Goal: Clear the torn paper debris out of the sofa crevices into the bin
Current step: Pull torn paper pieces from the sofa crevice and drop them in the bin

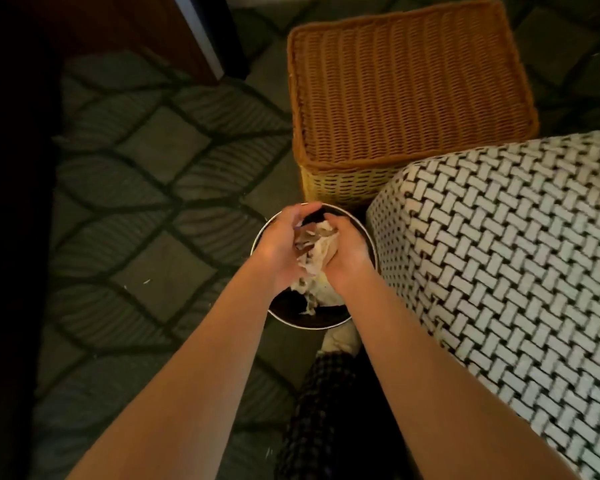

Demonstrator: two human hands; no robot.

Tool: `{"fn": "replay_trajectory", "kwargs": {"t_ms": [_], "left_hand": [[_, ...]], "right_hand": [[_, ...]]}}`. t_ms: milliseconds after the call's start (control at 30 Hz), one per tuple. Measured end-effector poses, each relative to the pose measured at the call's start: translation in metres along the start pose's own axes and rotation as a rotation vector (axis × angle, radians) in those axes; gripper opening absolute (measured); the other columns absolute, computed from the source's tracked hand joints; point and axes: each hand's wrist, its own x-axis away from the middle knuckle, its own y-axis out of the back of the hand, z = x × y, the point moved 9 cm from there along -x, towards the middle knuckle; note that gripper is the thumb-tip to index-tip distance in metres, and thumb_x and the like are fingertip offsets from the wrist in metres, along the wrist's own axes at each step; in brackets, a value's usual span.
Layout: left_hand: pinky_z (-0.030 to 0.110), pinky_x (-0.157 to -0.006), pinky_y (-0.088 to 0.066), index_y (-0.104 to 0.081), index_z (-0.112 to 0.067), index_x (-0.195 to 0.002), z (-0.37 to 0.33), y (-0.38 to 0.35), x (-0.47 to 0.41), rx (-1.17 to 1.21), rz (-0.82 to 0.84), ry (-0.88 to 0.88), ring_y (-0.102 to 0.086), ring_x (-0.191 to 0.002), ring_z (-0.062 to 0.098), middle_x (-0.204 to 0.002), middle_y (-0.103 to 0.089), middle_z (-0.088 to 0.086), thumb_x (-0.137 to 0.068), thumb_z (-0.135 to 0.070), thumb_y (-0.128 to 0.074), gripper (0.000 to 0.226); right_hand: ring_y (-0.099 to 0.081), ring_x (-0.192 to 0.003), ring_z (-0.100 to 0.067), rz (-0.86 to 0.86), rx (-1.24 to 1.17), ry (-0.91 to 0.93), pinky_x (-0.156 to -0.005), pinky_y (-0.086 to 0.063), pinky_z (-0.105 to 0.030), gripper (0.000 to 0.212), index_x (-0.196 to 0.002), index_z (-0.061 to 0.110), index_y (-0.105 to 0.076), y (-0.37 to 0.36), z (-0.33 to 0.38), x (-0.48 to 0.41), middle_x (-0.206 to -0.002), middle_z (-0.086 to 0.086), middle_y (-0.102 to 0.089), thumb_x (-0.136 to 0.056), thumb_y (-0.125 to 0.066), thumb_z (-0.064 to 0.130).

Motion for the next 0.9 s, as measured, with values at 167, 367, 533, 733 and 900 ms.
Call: {"fn": "replay_trajectory", "kwargs": {"t_ms": [167,367,533,733,900], "left_hand": [[0.034,-0.08,-0.04,-0.06,-0.024,-0.123,0.019,0.046,-0.024,-0.231,-0.141,0.037,-0.048,-0.109,0.021,-0.136,-0.043,0.0,-0.097,-0.039,-0.032,0.041],[0.043,-0.112,-0.015,-0.058,-0.025,-0.125,0.032,0.067,-0.025,-0.408,-0.21,0.077,-0.023,-0.14,0.025,-0.152,-0.029,0.007,-0.1,-0.045,-0.018,0.051],[0.042,-0.11,-0.019,-0.059,-0.023,-0.123,0.028,0.039,-0.015,-0.418,-0.173,0.07,-0.028,-0.138,0.024,-0.147,-0.037,0.006,-0.1,-0.043,-0.018,0.05],[0.038,-0.099,-0.033,-0.063,-0.019,-0.111,0.01,-0.011,0.008,-0.325,-0.131,-0.039,-0.05,-0.119,0.02,-0.122,-0.059,0.002,-0.098,-0.028,-0.035,0.032],[0.031,-0.082,-0.043,-0.061,-0.018,-0.104,-0.017,-0.061,0.034,-0.285,-0.058,-0.203,-0.059,-0.099,0.013,-0.109,-0.063,-0.004,-0.099,-0.024,-0.034,0.029]], "right_hand": [[-0.05,-0.121,-0.033,-0.096,0.203,0.055,-0.097,-0.041,-0.039,0.038,-0.129,0.003,-0.048,0.028,-0.02,-0.021,-0.131,-0.015,-0.053,-0.094,-0.042,0.018],[-0.05,-0.108,-0.022,-0.184,0.207,-0.052,-0.088,-0.036,-0.03,0.036,-0.126,0.009,-0.048,0.066,-0.031,-0.014,-0.11,-0.006,-0.058,-0.097,-0.039,0.028],[-0.041,-0.125,-0.023,-0.222,0.253,-0.036,-0.093,-0.034,-0.034,0.041,-0.135,0.013,-0.041,0.069,-0.009,0.008,-0.137,-0.008,-0.045,-0.097,-0.038,0.029],[-0.032,-0.135,-0.022,-0.033,0.168,0.031,-0.105,-0.028,-0.038,0.043,-0.14,0.013,-0.035,0.051,0.025,0.051,-0.143,-0.007,-0.039,-0.099,-0.033,0.027],[-0.03,-0.136,-0.023,0.132,0.239,0.076,-0.108,-0.024,-0.044,0.044,-0.138,0.017,-0.04,0.048,0.053,0.09,-0.143,-0.01,-0.039,-0.097,-0.033,0.031]]}}
